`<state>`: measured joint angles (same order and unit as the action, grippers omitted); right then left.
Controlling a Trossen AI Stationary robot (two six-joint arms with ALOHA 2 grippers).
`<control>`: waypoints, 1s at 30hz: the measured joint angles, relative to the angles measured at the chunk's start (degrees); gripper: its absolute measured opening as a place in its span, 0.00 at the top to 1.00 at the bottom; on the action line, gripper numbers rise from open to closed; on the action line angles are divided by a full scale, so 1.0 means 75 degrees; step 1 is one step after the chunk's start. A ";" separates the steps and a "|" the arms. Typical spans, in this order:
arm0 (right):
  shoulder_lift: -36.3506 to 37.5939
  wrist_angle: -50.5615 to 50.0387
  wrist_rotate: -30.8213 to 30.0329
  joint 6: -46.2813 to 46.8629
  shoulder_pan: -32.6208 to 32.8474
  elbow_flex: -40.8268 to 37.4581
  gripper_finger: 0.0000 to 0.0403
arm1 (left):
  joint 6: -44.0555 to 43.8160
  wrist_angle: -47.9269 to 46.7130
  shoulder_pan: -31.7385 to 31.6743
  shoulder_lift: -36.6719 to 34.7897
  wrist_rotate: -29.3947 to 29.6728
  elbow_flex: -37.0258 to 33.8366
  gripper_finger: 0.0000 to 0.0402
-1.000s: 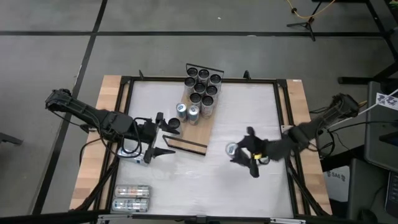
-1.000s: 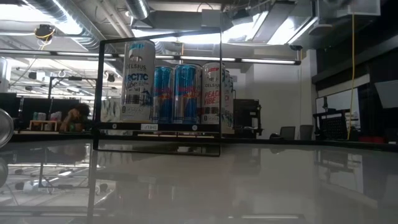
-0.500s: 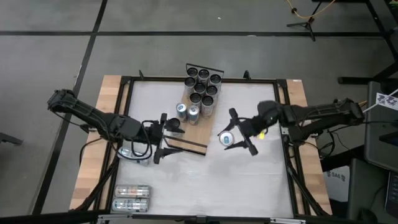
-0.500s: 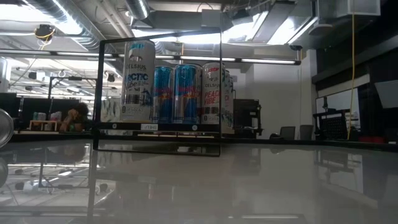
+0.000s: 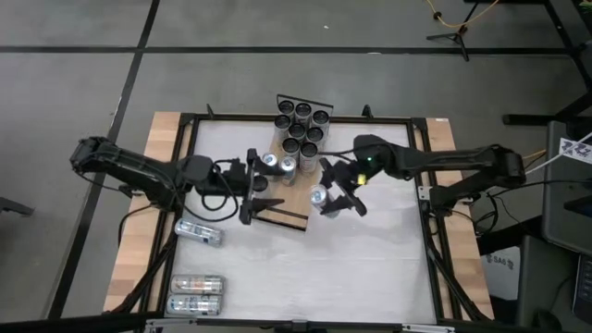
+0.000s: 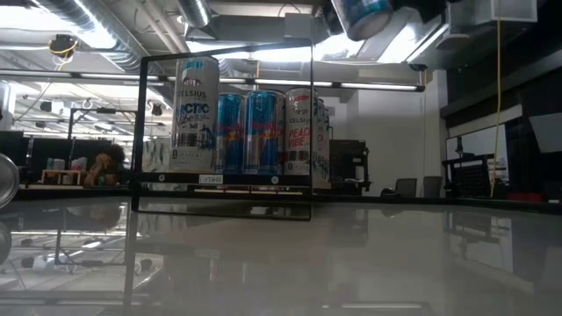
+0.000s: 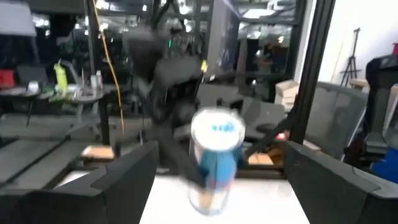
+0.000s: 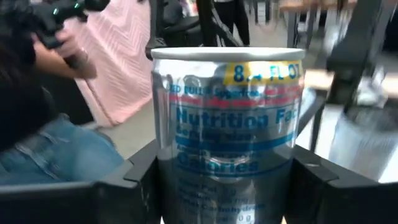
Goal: Place canned beverage on shelf
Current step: Put the bottom right silver soda can on the shelf aligned with the other silver soda can
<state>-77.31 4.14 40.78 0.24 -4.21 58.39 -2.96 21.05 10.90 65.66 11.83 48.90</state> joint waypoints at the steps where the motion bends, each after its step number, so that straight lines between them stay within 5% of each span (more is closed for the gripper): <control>1: -0.0083 -0.0002 0.0051 0.0374 -0.0038 0.0000 0.45 | 0.0051 0.0011 -0.0098 0.0038 -0.0097 0.0064 0.16; 8: -0.0498 -0.0080 0.0176 0.2188 -0.0046 0.0000 0.45 | 0.0574 -0.0209 -0.0535 0.0767 -0.0931 0.0784 0.16; 17: -0.0573 -0.0140 0.0699 0.2538 -0.0044 0.0000 0.45 | 0.1097 -0.2041 -0.0788 0.1769 -0.1685 0.2143 0.16; 30: -0.0573 -0.0151 0.0700 0.4228 -0.0042 0.0000 0.45 | 0.1204 -0.2587 -0.0788 0.2414 -0.2035 0.2469 0.16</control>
<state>-81.60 3.01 46.03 31.95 -4.52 58.39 6.06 1.65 4.99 83.76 -3.43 67.42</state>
